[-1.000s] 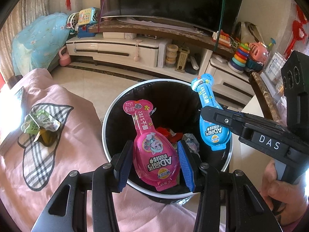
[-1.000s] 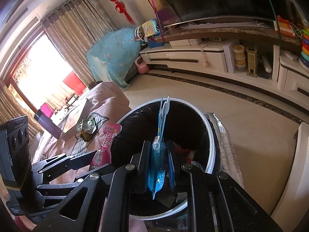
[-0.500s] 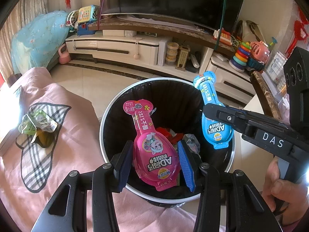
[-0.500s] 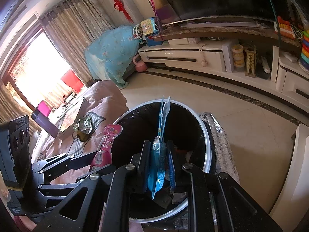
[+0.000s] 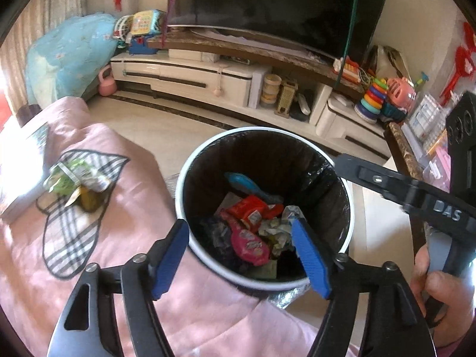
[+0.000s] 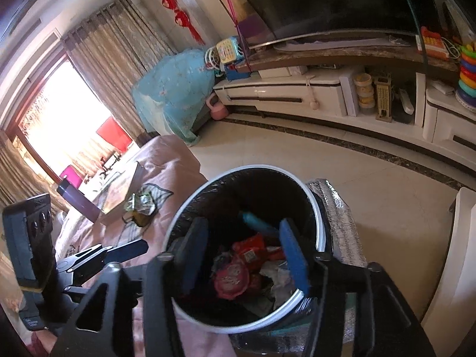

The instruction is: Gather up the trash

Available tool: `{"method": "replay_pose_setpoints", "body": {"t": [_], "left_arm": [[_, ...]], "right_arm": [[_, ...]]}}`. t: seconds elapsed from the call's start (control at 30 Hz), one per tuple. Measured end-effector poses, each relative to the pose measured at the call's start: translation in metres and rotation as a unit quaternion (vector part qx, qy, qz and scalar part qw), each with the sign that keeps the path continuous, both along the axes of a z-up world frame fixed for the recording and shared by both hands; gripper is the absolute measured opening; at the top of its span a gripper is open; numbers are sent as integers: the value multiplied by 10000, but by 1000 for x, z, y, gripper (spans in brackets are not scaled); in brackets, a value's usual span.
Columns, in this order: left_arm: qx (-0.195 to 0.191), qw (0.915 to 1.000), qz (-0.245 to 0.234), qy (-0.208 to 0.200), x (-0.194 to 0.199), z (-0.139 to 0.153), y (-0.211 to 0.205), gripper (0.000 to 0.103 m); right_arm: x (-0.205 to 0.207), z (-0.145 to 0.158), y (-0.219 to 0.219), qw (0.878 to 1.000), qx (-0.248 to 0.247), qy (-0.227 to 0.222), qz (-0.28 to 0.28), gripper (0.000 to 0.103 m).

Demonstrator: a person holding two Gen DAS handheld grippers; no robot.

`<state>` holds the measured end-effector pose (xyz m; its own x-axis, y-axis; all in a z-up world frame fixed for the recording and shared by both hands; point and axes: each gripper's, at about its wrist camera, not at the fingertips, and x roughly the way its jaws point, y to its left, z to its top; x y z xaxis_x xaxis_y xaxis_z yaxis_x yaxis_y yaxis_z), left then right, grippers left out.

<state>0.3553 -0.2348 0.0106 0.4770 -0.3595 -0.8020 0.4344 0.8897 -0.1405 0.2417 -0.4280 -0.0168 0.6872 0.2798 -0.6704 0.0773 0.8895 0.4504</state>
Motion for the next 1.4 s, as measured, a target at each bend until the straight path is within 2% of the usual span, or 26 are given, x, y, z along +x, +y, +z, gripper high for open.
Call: {"method": "replay_pose_setpoints", "body": {"t": [0.07,0.27,0.43,0.6,0.7,0.8,0.83,0.87,0.9,0.97,1.07,1.17,1.3,1.4], "left_arm": [[-171,9998,111,-28,-13,3,13,76],[-683,9962,474,-256,-71,8,66,80],[-871,9935,596,-416,-123,3,104,82],[-960,9905,861,-472,-172,-6,147,82],[-1027,9887,899,-624,-191,2,163,82],[-1220,9813,963,-1135,-219,26,180,82],[-1236,9785,1005,-1310,-227,32,183,86],[-1207,9751,1089,-1508,-235,37,186,90],[-1134,9711,1210,-1713,-245,41,189,101],[-968,9586,1476,-2235,-266,47,194,102],[-693,9522,1530,-2553,-286,45,191,102],[-453,9460,1526,-2823,-305,41,183,102],[-242,9392,1538,-3062,-321,34,175,103],[-226,9410,1517,-3015,-319,24,169,103]], "right_arm": [[-9,5,3,9999,49,-89,-42,73],[-48,20,24,9987,266,-390,-172,90],[-89,23,55,9973,358,-617,-152,96],[-124,14,85,9960,591,-670,-74,96],[-138,22,96,9959,414,-795,-74,96],[-156,51,105,9924,-12,-1219,-164,96],[-163,61,108,9895,-159,-1422,-212,96],[-172,72,112,9852,-323,-1658,-276,101],[-184,84,115,9774,-604,-1985,-410,103],[-199,96,123,9634,-1107,-2359,-630,103],[-213,93,135,9480,-1609,-2642,-752,103],[-218,78,145,9454,-1616,-2731,-739,103],[-207,58,152,9511,-1743,-2436,-753,103],[-202,46,150,9559,-1677,-2281,-781,103]]}}
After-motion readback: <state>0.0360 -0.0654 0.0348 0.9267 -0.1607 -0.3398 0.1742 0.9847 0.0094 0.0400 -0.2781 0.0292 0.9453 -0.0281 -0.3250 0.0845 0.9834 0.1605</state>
